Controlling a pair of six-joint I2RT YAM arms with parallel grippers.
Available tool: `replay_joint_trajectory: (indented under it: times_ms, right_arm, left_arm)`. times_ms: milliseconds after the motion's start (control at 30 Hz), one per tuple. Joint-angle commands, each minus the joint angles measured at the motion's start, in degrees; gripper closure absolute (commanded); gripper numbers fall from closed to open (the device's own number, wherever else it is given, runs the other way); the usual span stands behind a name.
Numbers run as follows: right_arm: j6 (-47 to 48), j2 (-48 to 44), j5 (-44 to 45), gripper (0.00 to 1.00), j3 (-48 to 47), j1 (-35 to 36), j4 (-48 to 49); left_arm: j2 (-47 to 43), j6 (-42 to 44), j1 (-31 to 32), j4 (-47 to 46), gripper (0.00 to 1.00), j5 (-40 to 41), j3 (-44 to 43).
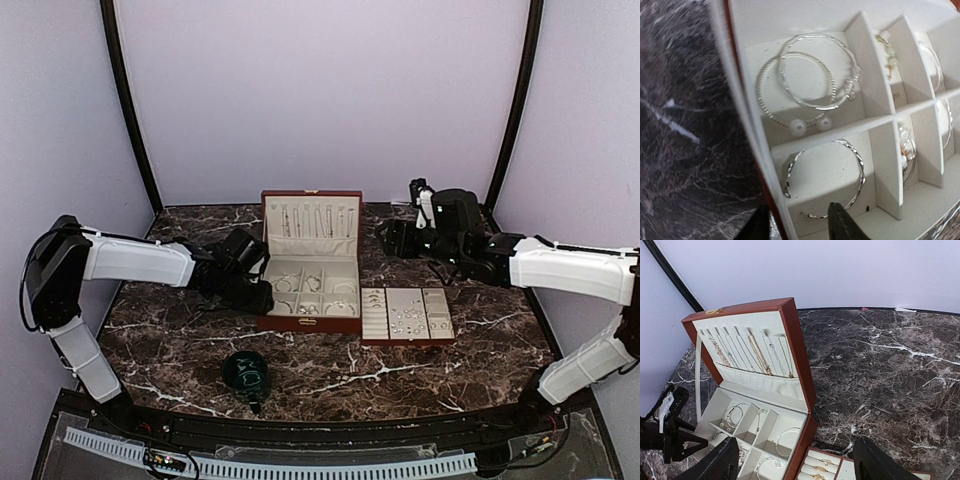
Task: Organize the mixed jewelry
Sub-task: Move the jewelry box to the center of the board, then pick up the necklace from the center of the board.
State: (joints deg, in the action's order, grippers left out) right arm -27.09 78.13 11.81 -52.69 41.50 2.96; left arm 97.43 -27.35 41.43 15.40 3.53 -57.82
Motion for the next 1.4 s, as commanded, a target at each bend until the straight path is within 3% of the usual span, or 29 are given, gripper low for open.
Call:
replay_joint_trajectory:
  times_ms: [0, 100, 200, 467, 733, 1067, 1167, 1367]
  right_arm:
    - [0.04, -1.86, 1.25, 0.21, -0.37, -0.36, 0.91]
    - [0.33, -2.39, 1.84, 0.2, -0.48, -0.36, 0.82]
    - [0.41, -2.76, 2.37, 0.2, -0.4, -0.36, 0.95]
    - [0.29, -2.31, 2.04, 0.2, -0.23, -0.36, 1.41]
    - [-0.52, -1.99, 1.11, 0.2, 0.47, -0.36, 2.15]
    - [-0.54, -2.17, 1.63, 0.2, 1.12, -0.36, 2.05]
    - [-0.44, -2.05, 1.55, 0.2, 0.88, -0.36, 1.74]
    - [0.02, -1.69, 1.55, 0.2, 0.41, -0.36, 1.43]
  left_arm:
    - [-4.68, -2.02, 0.32, 2.83, 0.47, 1.5, -0.61]
    - [-8.86, -2.52, -0.65, 6.06, 0.39, 3.71, -0.01]
    - [-13.58, -3.94, -4.01, 8.45, 0.39, 4.39, 2.24]
    - [-21.74, -6.64, -19.66, 10.64, 0.49, 4.93, 11.57]
    - [-18.77, -8.14, -30.81, 5.0, 0.7, 0.88, 15.73]
    - [-13.29, -6.93, -36.01, -1.25, 0.76, -0.16, 14.36]
    - [-11.7, -6.99, -36.94, -2.74, 0.83, -1.43, 14.23]
    - [-8.72, -7.1, -38.17, -5.12, 0.84, -1.87, 13.62]
